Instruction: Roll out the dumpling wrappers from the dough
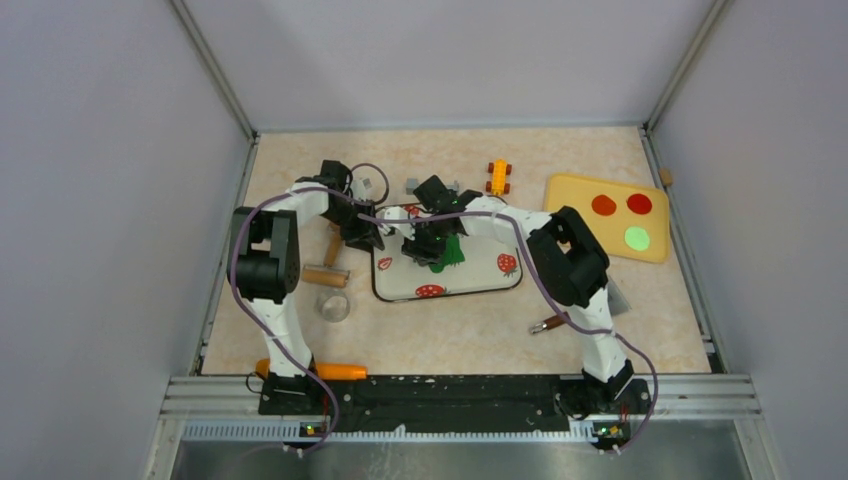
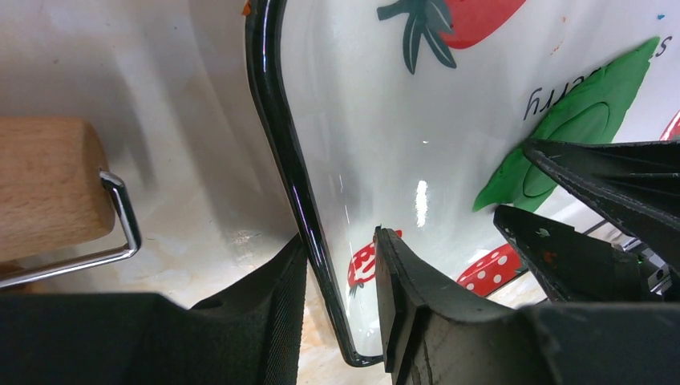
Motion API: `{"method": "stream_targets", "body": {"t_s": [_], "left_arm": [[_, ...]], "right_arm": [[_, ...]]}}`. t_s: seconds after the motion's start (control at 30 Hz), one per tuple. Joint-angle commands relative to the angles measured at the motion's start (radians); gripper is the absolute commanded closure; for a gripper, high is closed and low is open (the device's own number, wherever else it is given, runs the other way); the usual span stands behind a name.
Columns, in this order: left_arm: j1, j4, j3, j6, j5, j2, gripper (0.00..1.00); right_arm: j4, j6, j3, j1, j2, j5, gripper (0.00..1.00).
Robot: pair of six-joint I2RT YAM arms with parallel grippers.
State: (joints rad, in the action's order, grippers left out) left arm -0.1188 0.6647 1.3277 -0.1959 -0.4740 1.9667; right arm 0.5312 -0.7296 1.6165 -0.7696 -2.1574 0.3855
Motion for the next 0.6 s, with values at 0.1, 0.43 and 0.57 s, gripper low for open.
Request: {"method": "stream_targets", "body": {"t_s": [0.1, 0.43, 0.57], "left_arm": [[-0.002, -0.005, 0.026, 0.006, 0.025, 0.0, 0.6], [-0.002, -0.005, 0.022, 0.009, 0.028, 0.001, 0.6], [-0.003, -0.001, 0.022, 0.013, 0.03, 0.008, 0.6]], "right_arm": [[0.046, 0.001, -0.056, -0.023, -0.04, -0.106, 0.65], [0.018, 0.112, 0.003, -0.023, -0.024, -0.102, 0.97], [0.041, 0.149, 0.04, -0.023, 0.023, -0.065, 1.0]]}}
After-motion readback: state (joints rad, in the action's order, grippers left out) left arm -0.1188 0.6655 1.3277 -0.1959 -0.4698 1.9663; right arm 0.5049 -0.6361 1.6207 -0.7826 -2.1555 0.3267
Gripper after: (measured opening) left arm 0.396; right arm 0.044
